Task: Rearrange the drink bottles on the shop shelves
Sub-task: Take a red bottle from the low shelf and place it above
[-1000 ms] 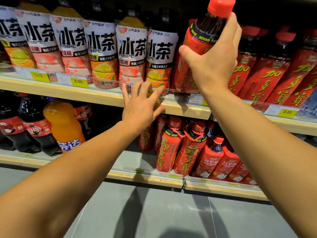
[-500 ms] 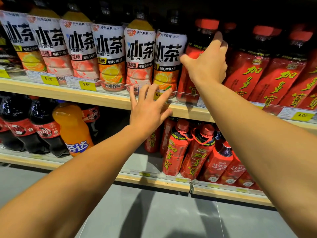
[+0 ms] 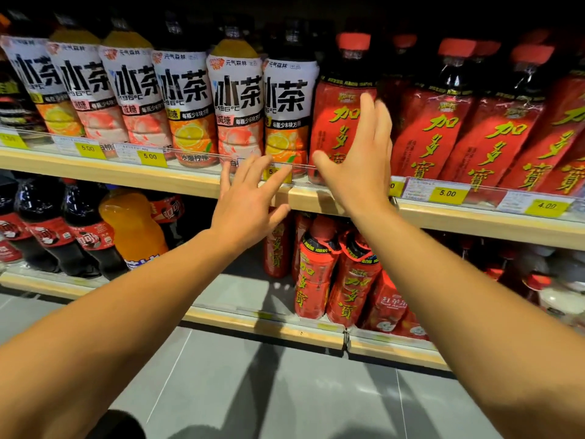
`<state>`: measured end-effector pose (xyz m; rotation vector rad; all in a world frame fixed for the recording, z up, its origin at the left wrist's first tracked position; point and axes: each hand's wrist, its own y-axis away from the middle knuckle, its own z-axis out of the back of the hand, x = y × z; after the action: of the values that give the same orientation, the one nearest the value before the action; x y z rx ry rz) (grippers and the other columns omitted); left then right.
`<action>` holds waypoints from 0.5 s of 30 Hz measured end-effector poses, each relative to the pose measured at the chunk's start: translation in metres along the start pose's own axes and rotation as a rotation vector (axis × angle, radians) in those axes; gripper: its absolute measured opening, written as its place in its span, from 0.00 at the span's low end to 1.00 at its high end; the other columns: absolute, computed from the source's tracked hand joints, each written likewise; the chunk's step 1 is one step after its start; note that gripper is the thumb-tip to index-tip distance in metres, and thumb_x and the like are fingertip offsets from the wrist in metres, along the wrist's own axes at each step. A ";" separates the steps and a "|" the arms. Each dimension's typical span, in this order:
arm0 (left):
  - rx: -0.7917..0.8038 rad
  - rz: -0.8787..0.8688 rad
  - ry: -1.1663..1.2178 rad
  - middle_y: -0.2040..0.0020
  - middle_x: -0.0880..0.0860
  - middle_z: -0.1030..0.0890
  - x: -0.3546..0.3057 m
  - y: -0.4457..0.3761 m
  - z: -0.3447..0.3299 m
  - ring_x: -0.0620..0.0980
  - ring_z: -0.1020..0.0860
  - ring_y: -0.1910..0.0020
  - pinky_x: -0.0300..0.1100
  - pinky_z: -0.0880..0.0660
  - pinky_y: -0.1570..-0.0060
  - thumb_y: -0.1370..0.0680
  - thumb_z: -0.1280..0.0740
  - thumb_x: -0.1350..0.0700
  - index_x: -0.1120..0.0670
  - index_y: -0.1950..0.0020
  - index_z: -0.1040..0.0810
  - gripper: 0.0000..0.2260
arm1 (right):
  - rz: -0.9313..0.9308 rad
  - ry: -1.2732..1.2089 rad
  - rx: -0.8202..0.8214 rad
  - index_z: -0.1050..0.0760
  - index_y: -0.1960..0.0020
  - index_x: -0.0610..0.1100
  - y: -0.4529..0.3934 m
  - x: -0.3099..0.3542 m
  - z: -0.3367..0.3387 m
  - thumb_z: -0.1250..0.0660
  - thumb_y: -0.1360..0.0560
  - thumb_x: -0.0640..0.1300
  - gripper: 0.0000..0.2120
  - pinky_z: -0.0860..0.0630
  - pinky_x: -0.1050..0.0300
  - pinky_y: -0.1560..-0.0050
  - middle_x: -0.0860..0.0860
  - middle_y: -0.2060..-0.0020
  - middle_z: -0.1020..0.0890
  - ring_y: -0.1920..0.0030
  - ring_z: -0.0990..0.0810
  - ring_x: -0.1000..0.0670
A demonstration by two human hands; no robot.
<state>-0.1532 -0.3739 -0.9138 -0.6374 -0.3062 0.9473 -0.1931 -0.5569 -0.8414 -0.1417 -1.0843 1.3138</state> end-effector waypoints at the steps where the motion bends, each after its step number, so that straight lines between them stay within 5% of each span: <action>1: 0.001 -0.007 0.001 0.24 0.56 0.35 0.002 0.005 0.001 0.58 0.40 0.22 0.69 0.48 0.27 0.23 0.31 0.43 0.47 0.23 0.34 0.30 | 0.028 0.019 0.010 0.47 0.21 0.48 0.009 0.000 -0.001 0.27 0.28 0.53 0.44 0.38 0.47 0.26 0.48 0.21 0.45 0.24 0.42 0.45; 5: 0.022 0.043 0.045 0.23 0.58 0.35 0.024 0.038 -0.001 0.59 0.39 0.23 0.67 0.42 0.29 0.23 0.30 0.45 0.49 0.23 0.33 0.30 | 0.107 0.069 0.029 0.38 0.24 0.46 0.042 0.005 -0.012 0.29 0.29 0.53 0.37 0.46 0.43 0.23 0.49 0.24 0.37 0.24 0.41 0.48; 10: 0.016 0.118 0.074 0.21 0.57 0.38 0.081 0.094 0.004 0.58 0.41 0.22 0.65 0.45 0.26 0.23 0.29 0.47 0.50 0.22 0.34 0.31 | 0.221 -0.063 0.149 0.29 0.30 0.43 0.097 0.035 -0.055 0.30 0.28 0.48 0.28 0.36 0.47 0.27 0.47 0.31 0.28 0.29 0.32 0.46; 15: 0.087 0.258 0.067 0.22 0.57 0.36 0.164 0.153 0.005 0.59 0.39 0.23 0.64 0.42 0.27 0.23 0.32 0.45 0.50 0.22 0.35 0.31 | 0.283 -0.083 0.341 0.26 0.33 0.45 0.144 0.084 -0.122 0.29 0.28 0.46 0.24 0.36 0.57 0.31 0.49 0.33 0.25 0.32 0.29 0.47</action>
<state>-0.1642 -0.1716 -1.0106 -0.6364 -0.1230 1.1768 -0.2199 -0.3843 -0.9514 0.0159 -0.9151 1.7534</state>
